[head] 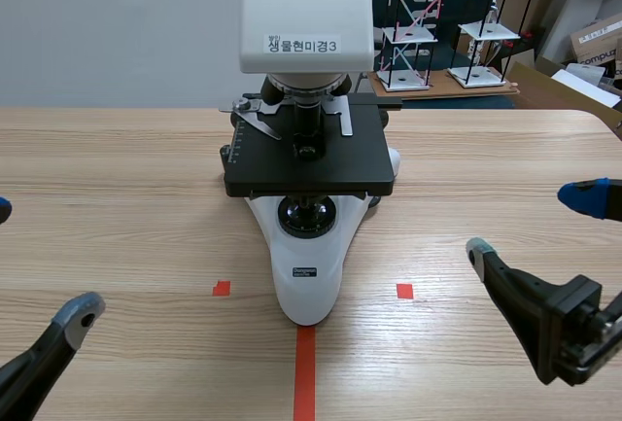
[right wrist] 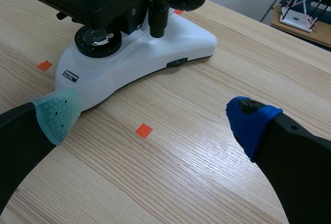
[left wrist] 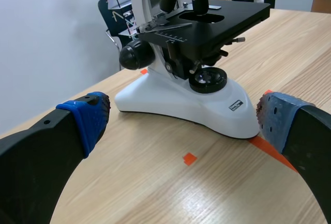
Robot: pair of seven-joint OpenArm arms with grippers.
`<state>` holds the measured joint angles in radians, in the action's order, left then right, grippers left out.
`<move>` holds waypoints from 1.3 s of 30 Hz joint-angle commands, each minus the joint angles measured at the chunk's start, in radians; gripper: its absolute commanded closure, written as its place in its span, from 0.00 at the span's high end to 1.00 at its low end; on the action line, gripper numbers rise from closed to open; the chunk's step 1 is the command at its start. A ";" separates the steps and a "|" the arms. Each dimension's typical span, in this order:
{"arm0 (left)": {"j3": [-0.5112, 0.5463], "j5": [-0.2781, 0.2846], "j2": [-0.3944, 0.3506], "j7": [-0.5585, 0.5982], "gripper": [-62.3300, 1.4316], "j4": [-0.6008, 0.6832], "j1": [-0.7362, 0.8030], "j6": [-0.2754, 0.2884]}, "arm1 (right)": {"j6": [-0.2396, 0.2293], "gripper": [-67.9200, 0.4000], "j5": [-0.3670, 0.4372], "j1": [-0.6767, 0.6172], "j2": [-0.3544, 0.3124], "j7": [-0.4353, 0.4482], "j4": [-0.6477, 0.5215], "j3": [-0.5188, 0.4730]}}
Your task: Return to the home posture
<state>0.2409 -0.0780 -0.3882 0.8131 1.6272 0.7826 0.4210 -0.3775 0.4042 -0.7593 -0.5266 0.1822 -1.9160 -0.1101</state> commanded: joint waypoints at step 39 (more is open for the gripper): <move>0.010 0.013 -0.014 -0.024 0.96 -0.003 0.003 0.001 | 0.004 0.91 0.008 0.011 -0.005 0.015 -0.007 -0.008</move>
<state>0.2455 -0.0784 -0.3996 0.7708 1.6207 0.7868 0.4210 -0.3775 0.4042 -0.7593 -0.5266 0.1822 -1.9160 -0.1101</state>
